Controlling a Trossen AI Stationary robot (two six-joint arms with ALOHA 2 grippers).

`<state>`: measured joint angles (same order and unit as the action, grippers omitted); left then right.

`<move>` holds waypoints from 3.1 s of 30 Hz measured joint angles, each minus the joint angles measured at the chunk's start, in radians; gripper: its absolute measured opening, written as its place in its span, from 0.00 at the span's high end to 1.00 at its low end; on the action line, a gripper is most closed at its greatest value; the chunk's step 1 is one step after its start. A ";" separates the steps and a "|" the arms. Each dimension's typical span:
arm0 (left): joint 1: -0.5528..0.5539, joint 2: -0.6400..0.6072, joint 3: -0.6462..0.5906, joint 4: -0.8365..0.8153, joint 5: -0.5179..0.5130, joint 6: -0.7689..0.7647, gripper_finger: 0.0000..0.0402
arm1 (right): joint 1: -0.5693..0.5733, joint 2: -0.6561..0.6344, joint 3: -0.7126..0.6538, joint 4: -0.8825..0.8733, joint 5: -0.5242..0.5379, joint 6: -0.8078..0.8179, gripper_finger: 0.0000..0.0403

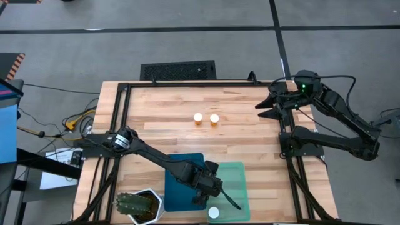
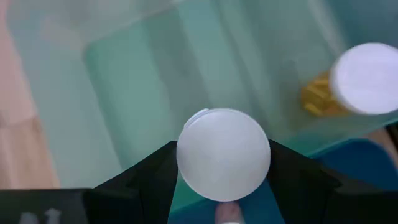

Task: Pick and place medicine bottles into bin by pill shape (circle, oval)
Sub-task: Put the left large orange pill bottle into the green bin, then put the right large orange pill bottle into the green bin

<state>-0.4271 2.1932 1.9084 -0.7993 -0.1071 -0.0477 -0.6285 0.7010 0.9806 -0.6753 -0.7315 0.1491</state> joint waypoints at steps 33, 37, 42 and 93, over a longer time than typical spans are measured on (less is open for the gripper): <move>0.025 0.034 0.001 0.020 -0.003 0.138 0.44 | -0.002 0.000 0.000 0.002 0.000 -0.030 0.41; 0.025 0.034 0.001 0.018 0.000 0.146 0.44 | -0.002 0.000 0.000 0.002 0.000 -0.030 0.41; 0.025 0.034 0.001 0.019 0.018 0.145 0.44 | -0.002 0.000 0.000 0.001 0.000 -0.042 0.41; 0.297 0.031 0.350 -0.361 -0.052 0.190 0.25 | -0.002 -0.003 0.000 -0.004 0.000 -0.045 0.41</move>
<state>-0.1297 2.2238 2.2588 -1.1606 -0.1587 0.1427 -0.6304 0.6976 0.9806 -0.6788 -0.7318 0.1038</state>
